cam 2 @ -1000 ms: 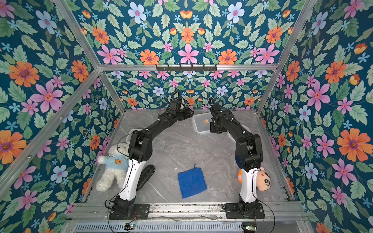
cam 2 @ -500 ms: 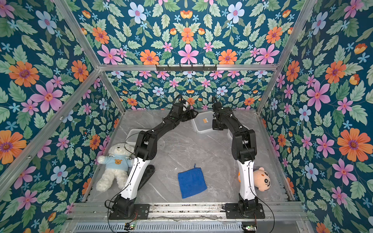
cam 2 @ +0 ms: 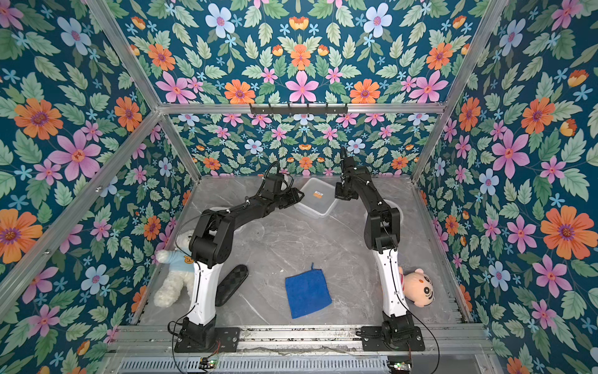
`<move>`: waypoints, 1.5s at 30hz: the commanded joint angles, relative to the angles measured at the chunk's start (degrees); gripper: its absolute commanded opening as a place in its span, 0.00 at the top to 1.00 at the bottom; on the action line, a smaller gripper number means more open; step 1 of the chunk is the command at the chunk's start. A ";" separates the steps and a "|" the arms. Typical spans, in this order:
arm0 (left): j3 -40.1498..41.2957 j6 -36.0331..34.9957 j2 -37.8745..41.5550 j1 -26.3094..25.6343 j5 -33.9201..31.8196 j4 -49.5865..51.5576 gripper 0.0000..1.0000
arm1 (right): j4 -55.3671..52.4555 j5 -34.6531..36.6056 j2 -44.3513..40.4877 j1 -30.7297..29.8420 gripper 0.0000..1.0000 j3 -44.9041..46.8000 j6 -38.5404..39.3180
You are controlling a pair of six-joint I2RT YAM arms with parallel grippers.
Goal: Wipe the insides of the lunch boxes
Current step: Adjust the lunch box at the center of the board, then open the fastener of the lunch box.
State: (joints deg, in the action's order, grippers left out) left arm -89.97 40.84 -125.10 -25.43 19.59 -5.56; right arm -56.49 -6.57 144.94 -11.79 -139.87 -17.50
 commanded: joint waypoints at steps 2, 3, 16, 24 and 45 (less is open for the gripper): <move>6.08 0.52 4.61 1.23 -3.63 -0.33 0.40 | 5.59 -13.34 0.57 -1.11 1.00 -0.83 -1.15; 6.37 0.54 5.03 1.43 -3.98 0.37 0.39 | 6.30 -14.42 0.60 -1.44 1.00 -1.02 -0.85; 1.79 -3.05 13.67 2.05 -13.36 13.46 0.36 | 33.06 -23.57 -22.88 0.89 0.93 39.27 -9.55; 1.98 -0.83 12.22 -0.54 -8.78 9.85 0.38 | 61.91 -34.19 -27.49 0.89 0.73 60.20 -24.26; -9.18 0.64 -3.33 -4.30 -5.80 10.40 0.41 | 102.23 -38.44 -17.55 2.54 0.53 70.21 -42.05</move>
State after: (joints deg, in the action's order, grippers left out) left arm -99.59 41.21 -127.46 -30.09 14.90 0.34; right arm 37.76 -44.38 127.09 -9.30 -70.28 -57.19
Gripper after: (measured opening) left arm 0.587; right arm 0.468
